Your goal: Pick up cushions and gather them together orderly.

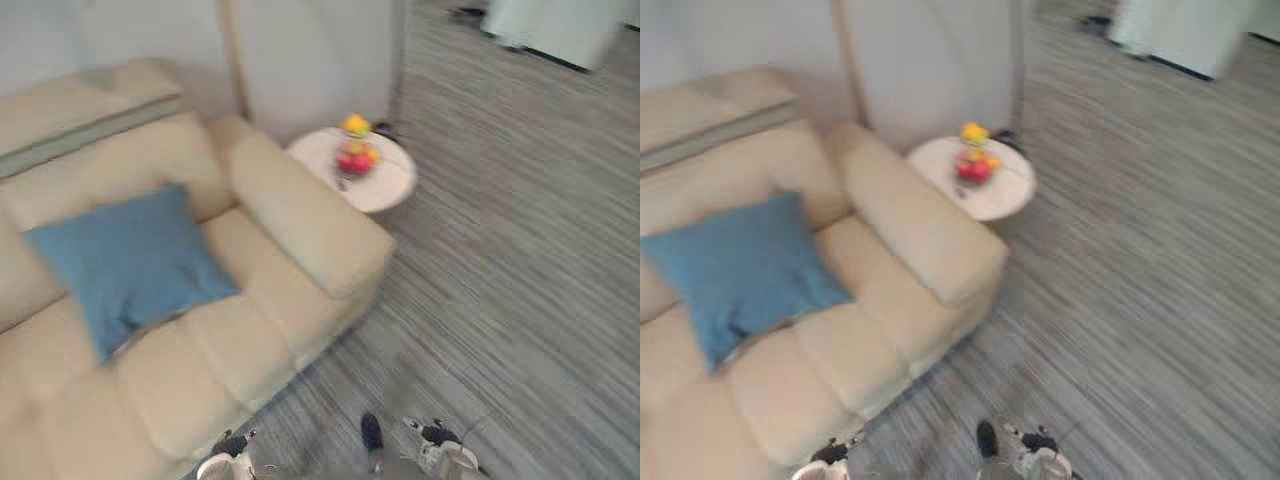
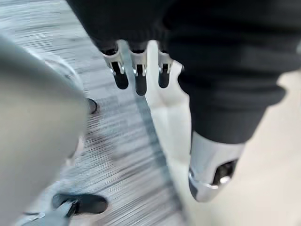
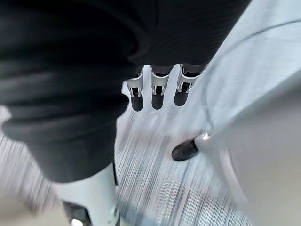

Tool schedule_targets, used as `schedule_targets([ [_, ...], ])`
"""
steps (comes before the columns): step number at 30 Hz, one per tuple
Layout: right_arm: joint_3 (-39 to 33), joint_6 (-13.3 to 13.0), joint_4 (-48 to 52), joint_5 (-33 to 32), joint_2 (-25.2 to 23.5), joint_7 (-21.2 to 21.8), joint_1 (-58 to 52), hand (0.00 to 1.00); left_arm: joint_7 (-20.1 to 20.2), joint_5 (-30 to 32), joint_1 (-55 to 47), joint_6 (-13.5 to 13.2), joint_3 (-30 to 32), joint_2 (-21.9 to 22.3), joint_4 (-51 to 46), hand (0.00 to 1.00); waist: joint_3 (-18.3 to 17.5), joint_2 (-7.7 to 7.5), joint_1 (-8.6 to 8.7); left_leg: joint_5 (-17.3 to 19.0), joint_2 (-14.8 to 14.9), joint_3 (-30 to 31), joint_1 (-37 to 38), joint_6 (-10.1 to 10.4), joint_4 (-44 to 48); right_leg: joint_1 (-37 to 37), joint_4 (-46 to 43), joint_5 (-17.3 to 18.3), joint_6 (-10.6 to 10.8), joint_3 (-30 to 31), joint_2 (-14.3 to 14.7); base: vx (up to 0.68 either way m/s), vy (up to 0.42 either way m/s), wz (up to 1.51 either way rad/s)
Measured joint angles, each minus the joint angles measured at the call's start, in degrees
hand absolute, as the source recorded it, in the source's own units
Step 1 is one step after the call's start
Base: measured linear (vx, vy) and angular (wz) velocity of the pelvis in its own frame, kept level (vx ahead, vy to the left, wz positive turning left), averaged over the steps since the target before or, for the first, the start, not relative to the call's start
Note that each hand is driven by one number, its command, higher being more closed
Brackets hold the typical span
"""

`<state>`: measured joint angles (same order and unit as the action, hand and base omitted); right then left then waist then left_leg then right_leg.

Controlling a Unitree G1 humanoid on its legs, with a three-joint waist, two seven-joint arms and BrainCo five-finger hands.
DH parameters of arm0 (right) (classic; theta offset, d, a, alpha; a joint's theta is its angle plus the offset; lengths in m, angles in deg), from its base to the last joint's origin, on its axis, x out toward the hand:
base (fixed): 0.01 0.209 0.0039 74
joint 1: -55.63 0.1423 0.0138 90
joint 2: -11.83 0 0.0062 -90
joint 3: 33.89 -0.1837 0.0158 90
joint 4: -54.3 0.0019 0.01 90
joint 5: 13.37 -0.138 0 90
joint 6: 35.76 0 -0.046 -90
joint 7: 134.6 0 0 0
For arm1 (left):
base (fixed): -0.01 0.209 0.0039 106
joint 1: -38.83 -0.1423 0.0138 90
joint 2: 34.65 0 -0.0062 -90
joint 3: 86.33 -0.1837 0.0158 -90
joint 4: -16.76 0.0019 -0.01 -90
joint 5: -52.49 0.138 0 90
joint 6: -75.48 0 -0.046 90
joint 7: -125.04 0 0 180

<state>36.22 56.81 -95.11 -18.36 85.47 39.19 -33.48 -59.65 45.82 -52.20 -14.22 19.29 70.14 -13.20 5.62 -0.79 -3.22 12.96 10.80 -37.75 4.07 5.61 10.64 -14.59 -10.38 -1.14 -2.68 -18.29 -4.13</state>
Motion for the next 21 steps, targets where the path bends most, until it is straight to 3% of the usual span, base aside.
schedule_targets([
  [1, -0.41, 0.01, -0.01, 0.11, 0.44, -0.16, -0.35, 0.00, 0.02, 0.00, 0.19, 0.02, -0.97, 0.06, -0.02, 0.00, 0.16, 0.27, 0.06, -0.19, 0.15, -2.51, 0.56, 0.19, 0.07, 0.86, -2.29, 3.62, -1.43, -10.14, -1.86, 0.00, -0.110, -1.38],
  [2, -0.76, -0.05, 0.13, 0.25, 0.67, -0.34, -0.85, 0.00, 0.03, -0.01, 0.26, 0.02, -1.40, 0.19, 0.04, 0.00, 0.43, 0.64, 0.14, -0.38, 0.18, -4.47, 1.22, 0.53, 0.07, 1.81, -3.01, 5.62, -2.24, -16.02, -3.01, -0.01, -0.115, -1.17],
  [3, -0.99, -0.17, 0.15, 0.36, 0.89, -0.49, -0.94, 0.00, 0.02, -0.01, 0.46, 0.03, -1.43, 0.26, 0.19, 0.00, 0.75, 0.38, 0.53, -0.64, 0.08, -4.97, 1.97, 0.91, -0.35, 1.80, -2.87, 5.29, -1.97, -15.66, -2.67, -0.01, -0.152, -1.02],
  [6, -2.45, -0.20, -0.31, 0.37, 1.66, -0.62, -1.46, 0.00, 0.12, -0.03, 0.47, 0.08, -2.69, 0.38, 0.43, 0.00, 2.08, 1.99, 1.40, -1.87, 0.51, -5.31, 5.02, 2.57, -1.36, 2.40, -1.01, 6.38, -1.85, -10.10, 1.65, 0.03, -0.148, -0.81],
  [8, -3.38, -0.20, -0.34, 0.29, 1.33, -0.60, -1.50, 0.00, 0.29, -0.04, 0.44, 0.09, -2.98, 0.17, 0.29, 0.00, 2.67, 1.35, 1.36, -1.72, 3.11, -4.07, 3.80, 2.31, 6.38, 2.63, -1.06, 7.22, -2.21, -7.19, 2.92, 0.07, -0.205, -0.97],
  [9, -3.64, -0.19, -0.04, 0.25, 0.66, -0.58, -1.66, 0.00, 0.45, -0.04, 0.52, 0.01, -1.88, -0.23, 0.07, 0.00, 3.25, 0.97, 1.24, -1.46, 6.98, -0.79, 0.11, -0.80, 18.33, 4.14, 0.75, 7.52, -2.43, -4.91, 4.79, 0.06, -0.216, -0.96],
  [10, -3.53, -0.11, 0.01, 0.02, 0.63, -0.63, -1.70, 0.00, 0.65, -0.12, 0.44, 0.01, -0.52, -0.13, -0.48, 0.00, 4.06, 0.60, 1.12, -0.04, 8.40, 5.76, -4.32, -4.36, 28.85, 5.61, 2.39, 7.54, -2.47, -2.48, 6.72, 0.06, -0.197, -1.02],
  [11, -3.48, 0.03, 0.00, -0.05, 0.63, -0.65, -1.60, 0.00, 0.70, -0.13, 0.41, 0.00, -0.31, -0.13, -1.13, 0.00, 4.33, 0.75, 1.01, 1.20, 7.47, 9.99, -6.53, -2.87, 32.17, 5.99, 2.72, 7.54, -2.48, -1.23, 7.28, 0.06, -0.133, -1.10],
  [12, -3.44, 0.21, -0.09, -0.06, 0.59, -0.64, -1.38, 0.00, 1.18, -0.25, 0.35, -0.07, -0.26, -0.20, -2.10, 0.00, 4.96, 0.43, 0.94, 3.74, 3.86, 17.02, -10.75, -0.13, 35.60, 6.46, 2.84, 7.54, -2.47, 1.29, 8.25, 0.06, -0.087, -1.01],
  [13, -3.45, 0.28, -0.22, -0.07, 0.51, -0.63, -1.36, 0.00, 1.30, -0.60, 0.35, -0.11, -0.33, -0.22, -3.12, 0.00, 5.25, -0.01, 0.73, 4.85, 1.20, 20.44, -12.94, -0.20, 34.12, 6.93, 3.31, 7.52, -2.44, 3.29, 8.83, 0.10, -0.089, -1.26],
  [14, -3.36, 0.37, -0.16, -0.07, 0.26, -0.64, -1.03, 0.00, 1.44, -1.46, 0.29, -0.18, -0.41, -0.22, -4.28, 0.00, 5.39, -0.11, -0.01, 5.95, -1.58, 23.03, -14.69, -1.59, 30.19, 8.39, 5.11, 7.54, -2.40, 5.48, 9.65, 0.10, -0.077, -1.02],
  [15, -3.13, 0.52, -0.19, -0.06, 0.11, -0.66, -1.09, 0.00, 1.46, -1.90, 0.11, -0.31, -0.41, -0.23, -4.90, 0.00, 5.74, -0.78, -0.35, 6.11, -2.77, 24.24, -15.65, -1.95, 27.90, 9.29, 6.53, 7.62, -2.20, 6.41, 10.01, 0.15, -0.087, -1.21],
  [16, -2.37, 0.73, 0.14, -0.01, 1.05, -0.61, -0.79, 0.00, 1.37, -2.41, -0.20, -0.72, -0.33, 0.89, -5.32, 0.00, 5.65, 1.44, -1.49, 5.80, -2.47, 28.01, -18.13, -2.19, 23.30, 8.60, 0.66, 10.67, -1.97, 6.94, 11.28, 0.17, -0.052, -1.17],
  [17, -1.56, 0.90, 0.89, 0.01, 1.81, -1.10, -0.52, 0.00, 1.64, -2.52, -0.85, -1.49, 1.06, 1.39, -6.93, 0.00, 6.53, 0.35, -1.79, 6.18, -4.03, 31.71, -19.94, 0.29, 22.53, 5.79, -12.12, 14.52, -5.13, 9.46, 8.86, 0.17, -0.094, -1.19],
  [18, -0.81, 0.73, 2.20, -0.05, 2.04, -1.18, -1.10, 0.00, 1.26, -2.61, -0.41, -1.46, 2.68, 1.84, -7.15, 0.00, 6.32, 1.86, -1.37, 5.66, -4.58, 37.61, -22.48, 1.62, 20.85, 7.14, -12.21, 17.77, -3.10, 15.15, 11.40, 0.09, -0.051, -0.86],
  [19, -0.92, 0.63, 2.10, -0.05, 1.97, -1.15, -1.12, 0.00, 1.27, -2.61, -0.50, -1.34, 2.67, 2.04, -7.15, 0.00, 6.14, 1.59, -1.41, 5.19, -5.03, 39.38, -23.17, 2.09, 19.40, 6.96, -11.76, 18.06, -3.71, 15.81, 11.56, 0.10, -0.068, -1.28],
  [20, -1.46, 0.67, 2.00, -0.08, 1.05, -1.11, -0.97, 0.00, 1.27, -3.73, -2.04, -1.51, 2.97, 2.66, -7.59, 0.00, 5.27, 1.07, -2.79, 2.34, -6.71, 41.86, -24.09, 1.70, 16.11, 6.92, -10.58, 18.26, -3.50, 19.24, 12.32, 0.11, 0.004, -1.54],
  [21, -1.88, 0.64, 2.05, -0.15, 0.28, -1.07, -0.89, 0.00, 1.18, -4.15, -2.47, -1.79, 2.95, 2.80, -7.70, 0.00, 4.86, 1.07, -3.33, 0.33, -6.78, 42.00, -24.11, -0.74, 14.66, 7.55, -9.40, 18.10, -3.33, 21.47, 12.80, 0.23, 0.066, -1.79],
])
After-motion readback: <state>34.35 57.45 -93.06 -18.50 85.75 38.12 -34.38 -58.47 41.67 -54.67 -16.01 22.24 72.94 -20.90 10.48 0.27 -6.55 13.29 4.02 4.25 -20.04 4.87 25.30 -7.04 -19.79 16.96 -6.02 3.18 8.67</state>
